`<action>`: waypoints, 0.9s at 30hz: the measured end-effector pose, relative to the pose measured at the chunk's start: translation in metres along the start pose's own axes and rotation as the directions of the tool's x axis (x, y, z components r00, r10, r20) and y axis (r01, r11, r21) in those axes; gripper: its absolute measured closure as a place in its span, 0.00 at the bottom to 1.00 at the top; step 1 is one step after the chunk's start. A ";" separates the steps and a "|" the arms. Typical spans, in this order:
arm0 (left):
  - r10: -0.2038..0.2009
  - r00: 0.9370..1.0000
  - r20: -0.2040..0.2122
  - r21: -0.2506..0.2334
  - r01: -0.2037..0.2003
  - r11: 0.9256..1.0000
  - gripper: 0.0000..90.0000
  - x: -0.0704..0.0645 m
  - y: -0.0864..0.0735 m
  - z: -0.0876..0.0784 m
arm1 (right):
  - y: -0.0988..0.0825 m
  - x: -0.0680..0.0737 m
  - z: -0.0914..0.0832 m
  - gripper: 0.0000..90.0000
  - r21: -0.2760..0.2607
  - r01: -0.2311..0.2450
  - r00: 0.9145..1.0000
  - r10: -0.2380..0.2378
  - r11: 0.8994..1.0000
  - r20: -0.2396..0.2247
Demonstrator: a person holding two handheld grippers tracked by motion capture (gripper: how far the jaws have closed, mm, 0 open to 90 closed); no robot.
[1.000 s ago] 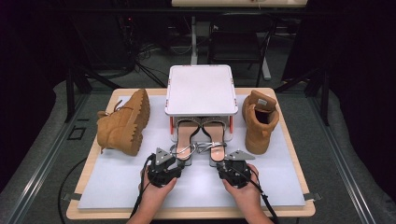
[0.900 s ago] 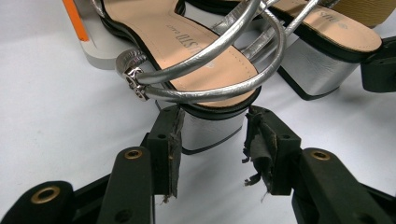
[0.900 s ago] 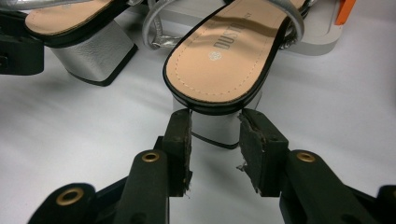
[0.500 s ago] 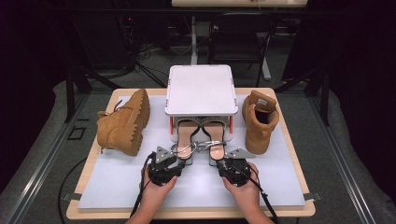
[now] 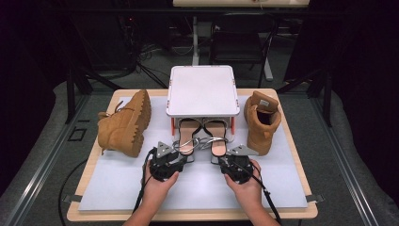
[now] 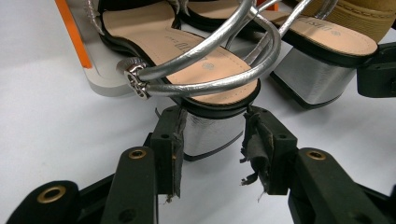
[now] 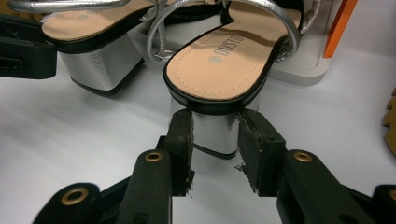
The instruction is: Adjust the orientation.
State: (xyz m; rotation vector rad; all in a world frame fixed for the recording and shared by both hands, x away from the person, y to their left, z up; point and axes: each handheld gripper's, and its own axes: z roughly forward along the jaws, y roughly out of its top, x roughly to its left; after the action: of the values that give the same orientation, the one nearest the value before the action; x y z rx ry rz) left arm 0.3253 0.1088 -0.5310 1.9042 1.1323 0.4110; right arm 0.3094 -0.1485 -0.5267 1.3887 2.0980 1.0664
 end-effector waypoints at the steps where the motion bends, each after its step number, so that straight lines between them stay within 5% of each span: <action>1: -0.004 1.000 0.001 -0.003 0.004 1.000 0.65 0.000 0.000 0.001 | 0.001 0.000 0.001 0.73 0.001 0.002 1.000 -0.002 1.000 0.003; 27: -0.007 0.999 -0.040 0.002 0.007 1.000 0.68 0.015 0.020 0.020 | 0.023 -0.009 0.024 0.73 -0.004 0.010 1.000 -0.010 1.000 0.026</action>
State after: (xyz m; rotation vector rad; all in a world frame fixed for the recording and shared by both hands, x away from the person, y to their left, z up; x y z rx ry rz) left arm 0.3566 0.1066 -0.5283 1.9008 1.1656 0.4460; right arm 0.3440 -0.1428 -0.5246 1.3812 2.0816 1.0428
